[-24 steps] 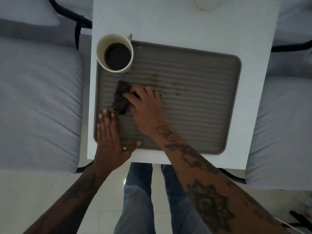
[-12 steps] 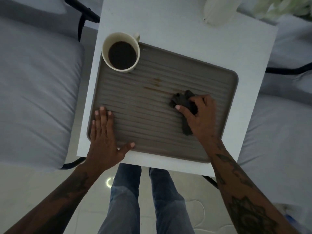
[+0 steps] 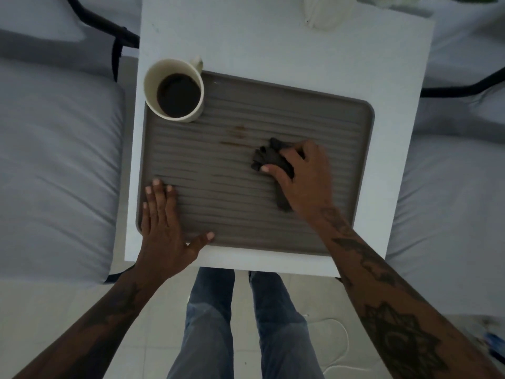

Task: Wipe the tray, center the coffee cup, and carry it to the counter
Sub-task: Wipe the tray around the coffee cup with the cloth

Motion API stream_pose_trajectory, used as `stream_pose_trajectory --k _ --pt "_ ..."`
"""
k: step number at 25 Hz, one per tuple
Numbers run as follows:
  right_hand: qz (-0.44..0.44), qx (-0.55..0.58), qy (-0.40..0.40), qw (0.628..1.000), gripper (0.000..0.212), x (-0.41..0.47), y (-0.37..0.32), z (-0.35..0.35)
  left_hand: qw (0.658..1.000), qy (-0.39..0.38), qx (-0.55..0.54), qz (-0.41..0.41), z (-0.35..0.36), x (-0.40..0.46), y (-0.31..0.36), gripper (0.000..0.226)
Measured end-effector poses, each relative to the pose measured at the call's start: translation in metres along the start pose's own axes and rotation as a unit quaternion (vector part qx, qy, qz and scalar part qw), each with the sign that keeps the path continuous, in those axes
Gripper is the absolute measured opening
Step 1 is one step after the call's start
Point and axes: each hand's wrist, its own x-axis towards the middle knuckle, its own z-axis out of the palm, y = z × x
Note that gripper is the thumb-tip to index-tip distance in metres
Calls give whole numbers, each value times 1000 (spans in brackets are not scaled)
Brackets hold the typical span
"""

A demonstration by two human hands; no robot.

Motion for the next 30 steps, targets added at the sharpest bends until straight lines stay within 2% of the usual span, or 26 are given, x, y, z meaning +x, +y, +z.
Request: stream_pose_trajectory --k 3,5,7,10,12,15,17,22,24,26,28,30 --pt "105 6 41 994 47 -23 40 -29 1000 6 -1 1 0 0 1 125" --pt "151 2 61 987 51 -18 32 -25 1000 10 -1 1 1 0 0 125" --pt "159 -15 69 985 52 -1 0 -6 1000 5 -2 -2 1 0 0 125" --pt "71 -47 70 994 41 17 -76 32 1000 4 -2 -9 0 0 1 125" --pt "-17 -66 23 997 41 8 -116 56 1000 -1 2 -12 1 1 1 126" --pt "-114 -70 -48 990 50 -9 -107 61 1000 8 4 -13 2 1 1 125" --pt "-127 -75 -72 986 51 -13 -73 48 1000 18 -3 -10 2 1 1 123" --pt "54 50 -5 997 51 -16 -20 12 1000 22 -6 -7 2 0 1 122" --pt "124 89 21 988 46 -11 -33 15 1000 24 -7 -8 3 0 1 122" --pt "151 75 29 985 39 -1 -60 28 1000 26 -8 -8 4 0 1 122" --pt "91 49 21 994 32 7 -88 48 1000 23 -3 -9 5 0 0 122" --pt "-18 16 4 1000 32 8 -108 67 1000 22 6 -9 6 1 0 123"
